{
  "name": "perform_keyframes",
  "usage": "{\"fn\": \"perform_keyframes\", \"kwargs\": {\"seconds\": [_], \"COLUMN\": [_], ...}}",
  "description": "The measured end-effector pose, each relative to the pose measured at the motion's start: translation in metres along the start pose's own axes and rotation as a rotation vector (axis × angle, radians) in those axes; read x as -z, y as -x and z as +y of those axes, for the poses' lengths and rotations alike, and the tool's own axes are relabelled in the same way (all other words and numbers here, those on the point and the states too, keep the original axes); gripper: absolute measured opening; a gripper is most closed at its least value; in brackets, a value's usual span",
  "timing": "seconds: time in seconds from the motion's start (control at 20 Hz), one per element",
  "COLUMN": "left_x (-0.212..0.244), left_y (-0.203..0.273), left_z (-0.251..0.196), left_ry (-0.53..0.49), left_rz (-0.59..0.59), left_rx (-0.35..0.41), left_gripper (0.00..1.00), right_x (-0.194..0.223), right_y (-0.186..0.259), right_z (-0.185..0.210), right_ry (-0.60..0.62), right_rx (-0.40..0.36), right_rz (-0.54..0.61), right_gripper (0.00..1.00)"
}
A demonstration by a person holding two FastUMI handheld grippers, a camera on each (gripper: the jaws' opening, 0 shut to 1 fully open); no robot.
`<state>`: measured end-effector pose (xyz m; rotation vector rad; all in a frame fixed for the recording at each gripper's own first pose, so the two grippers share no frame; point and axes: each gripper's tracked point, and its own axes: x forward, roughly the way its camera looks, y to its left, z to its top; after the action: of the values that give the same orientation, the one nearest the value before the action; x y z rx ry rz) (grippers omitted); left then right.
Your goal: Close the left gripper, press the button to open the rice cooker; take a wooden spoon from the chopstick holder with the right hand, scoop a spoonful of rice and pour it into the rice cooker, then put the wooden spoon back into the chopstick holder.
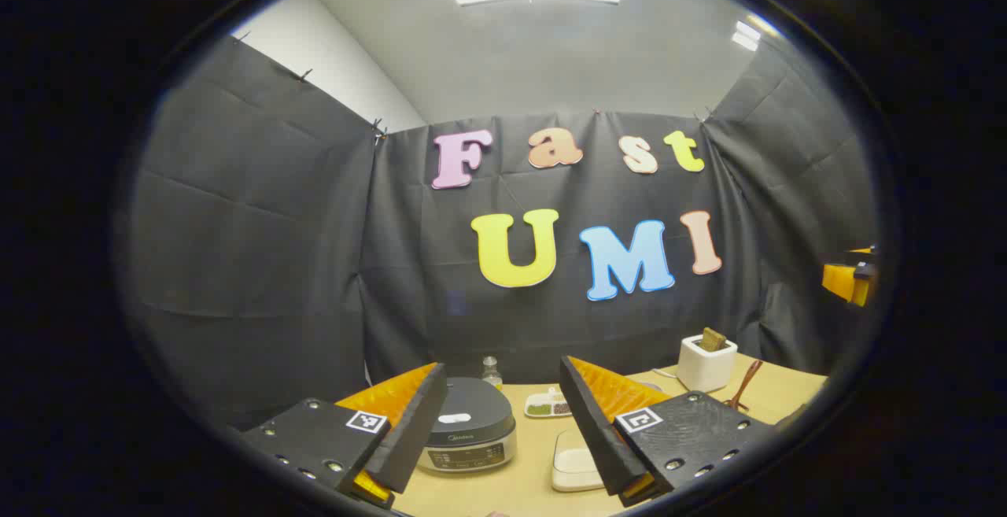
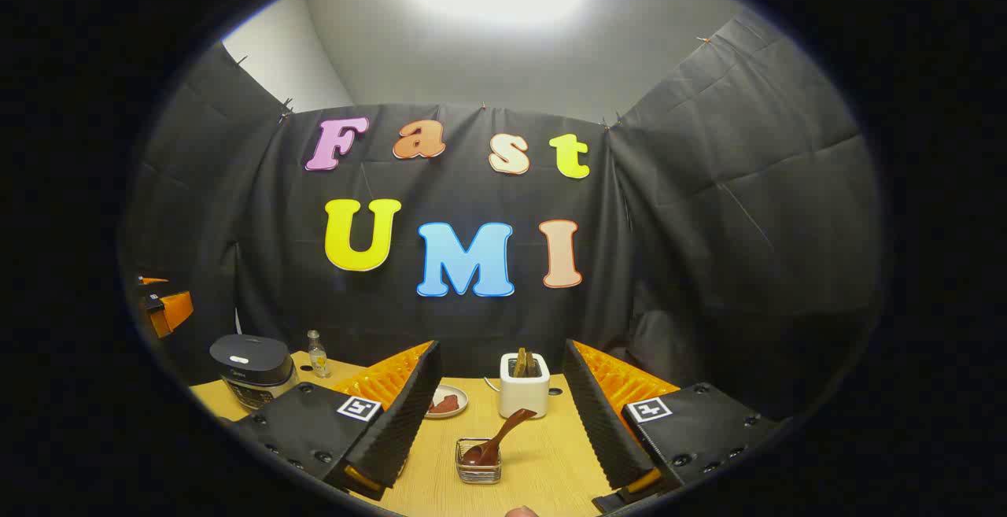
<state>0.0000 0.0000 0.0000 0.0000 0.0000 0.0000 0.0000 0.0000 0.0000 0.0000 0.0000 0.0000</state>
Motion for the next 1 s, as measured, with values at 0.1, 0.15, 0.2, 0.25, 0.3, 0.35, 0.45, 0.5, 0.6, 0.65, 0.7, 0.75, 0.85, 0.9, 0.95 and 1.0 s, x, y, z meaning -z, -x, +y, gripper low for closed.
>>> {"fn": "perform_keyframes", "kwargs": {"seconds": [0.1, 0.15, 0.2, 0.25, 0.3, 0.35, 0.45, 0.5, 0.6, 0.65, 0.7, 0.75, 0.85, 0.9, 0.95, 1.0], "left_x": [-0.0009, -0.0007, -0.0025, -0.0024, -0.0032, -0.0027, -0.0026, -0.0030, -0.0022, -0.0024, -0.0036, -0.0027, -0.0028, -0.0031, -0.0030, -0.0039], "left_y": [-0.0003, -0.0008, -0.0009, -0.0002, 0.0007, 0.0011, 0.0010, 0.0003, 0.0000, 0.0009, 0.0006, 0.0019, 0.0021, 0.0019, 0.0033, 0.0026], "left_z": [0.0001, 0.0004, 0.0003, 0.0007, 0.0010, 0.0007, 0.0003, -0.0004, -0.0008, -0.0007, -0.0007, -0.0010, -0.0005, -0.0009, -0.0014, -0.0025], "left_ry": [0.003, 0.003, 0.000, -0.004, -0.009, -0.011, -0.009, -0.007, -0.004, -0.003, -0.002, 0.000, 0.000, -0.001, -0.001, -0.002], "left_rz": [-0.001, -0.002, -0.005, -0.008, -0.011, -0.012, -0.012, -0.011, -0.009, -0.009, -0.011, -0.010, -0.011, -0.011, -0.011, -0.011], "left_rx": [0.002, 0.002, 0.004, 0.005, 0.005, 0.005, 0.007, 0.007, 0.005, 0.004, 0.003, 0.001, -0.003, -0.006, -0.008, -0.010], "left_gripper": [0.88, 0.88, 0.89, 0.89, 0.89, 0.88, 0.88, 0.88, 0.88, 0.89, 0.88, 0.88, 0.88, 0.88, 0.88, 0.89], "right_x": [-0.0019, -0.0031, -0.0039, -0.0041, -0.0043, -0.0047, -0.0041, -0.0049, -0.0057, -0.0051, -0.0054, -0.0049, -0.0038, -0.0035, -0.0037, -0.0027], "right_y": [-0.0005, -0.0006, 0.0005, 0.0011, -0.0001, -0.0001, -0.0021, -0.0023, -0.0028, -0.0022, -0.0025, -0.0025, -0.0018, -0.0020, -0.0021, -0.0025], "right_z": [-0.0007, -0.0011, -0.0010, -0.0008, -0.0005, -0.0004, 0.0001, -0.0004, -0.0009, -0.0013, -0.0023, -0.0031, -0.0043, -0.0055, -0.0061, -0.0071], "right_ry": [0.001, 0.000, -0.001, 0.000, 0.000, 0.000, 0.000, 0.000, 0.001, 0.001, -0.001, -0.003, -0.003, 0.000, 0.003, 0.004], "right_rx": [0.002, 0.003, 0.003, 0.003, 0.003, 0.001, 0.000, -0.001, -0.002, -0.002, -0.002, -0.003, -0.005, -0.006, -0.009, -0.011], "right_rz": [-0.002, -0.004, -0.005, -0.005, -0.005, -0.005, -0.006, -0.008, -0.009, -0.007, -0.007, -0.007, -0.007, -0.007, -0.008, -0.007], "right_gripper": [0.98, 0.97, 0.98, 0.98, 0.98, 0.98, 0.98, 0.98, 0.98, 0.98, 0.98, 0.98, 0.98, 0.98, 0.98, 0.98]}}
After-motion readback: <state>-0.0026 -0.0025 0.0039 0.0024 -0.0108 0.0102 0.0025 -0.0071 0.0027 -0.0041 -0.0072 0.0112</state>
